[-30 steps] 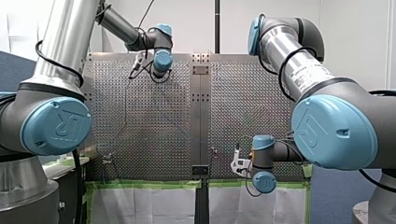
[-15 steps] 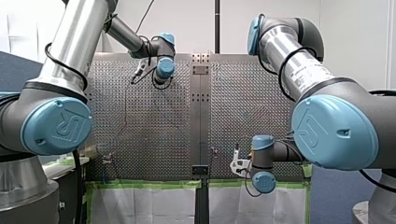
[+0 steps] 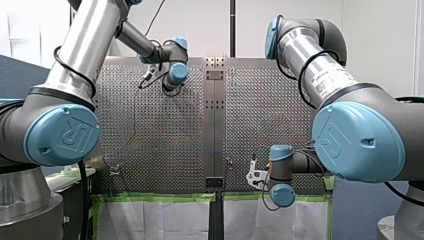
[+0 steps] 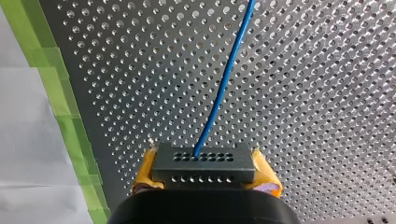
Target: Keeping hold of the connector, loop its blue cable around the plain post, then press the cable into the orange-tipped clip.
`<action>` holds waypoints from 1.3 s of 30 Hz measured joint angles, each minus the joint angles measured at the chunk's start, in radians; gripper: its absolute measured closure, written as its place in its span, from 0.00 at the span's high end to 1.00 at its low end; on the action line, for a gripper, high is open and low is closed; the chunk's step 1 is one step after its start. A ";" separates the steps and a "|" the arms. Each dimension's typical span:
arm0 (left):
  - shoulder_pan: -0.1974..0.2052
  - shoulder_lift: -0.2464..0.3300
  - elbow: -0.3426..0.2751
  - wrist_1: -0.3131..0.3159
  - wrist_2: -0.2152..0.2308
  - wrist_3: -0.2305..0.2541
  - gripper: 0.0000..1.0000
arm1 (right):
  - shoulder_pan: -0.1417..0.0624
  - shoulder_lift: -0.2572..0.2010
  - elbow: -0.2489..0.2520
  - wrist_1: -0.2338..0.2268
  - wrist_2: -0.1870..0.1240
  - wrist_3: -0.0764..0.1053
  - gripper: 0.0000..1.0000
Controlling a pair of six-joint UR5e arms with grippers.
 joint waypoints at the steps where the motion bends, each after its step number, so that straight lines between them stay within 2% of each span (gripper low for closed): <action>1: 0.000 -0.011 0.011 -0.001 -0.003 0.001 1.00 | 0.000 0.000 0.000 0.000 0.000 0.000 0.00; 8: 0.014 -0.042 0.044 0.000 -0.006 0.002 1.00 | 0.000 0.000 0.000 0.002 0.000 0.000 0.00; 13: 0.020 -0.066 0.049 -0.005 0.009 0.003 1.00 | 0.000 0.000 0.000 0.004 0.000 0.000 0.00; 25: 0.066 -0.071 0.048 0.000 0.018 -0.013 1.00 | 0.001 0.000 0.000 0.010 0.000 0.000 0.00; 32: 0.070 -0.071 0.044 -0.008 0.047 -0.051 1.00 | 0.001 0.000 0.000 0.013 0.000 0.000 0.00; 39: 0.063 -0.071 0.014 -0.002 0.052 -0.055 1.00 | 0.001 0.000 0.000 0.014 0.000 0.000 0.00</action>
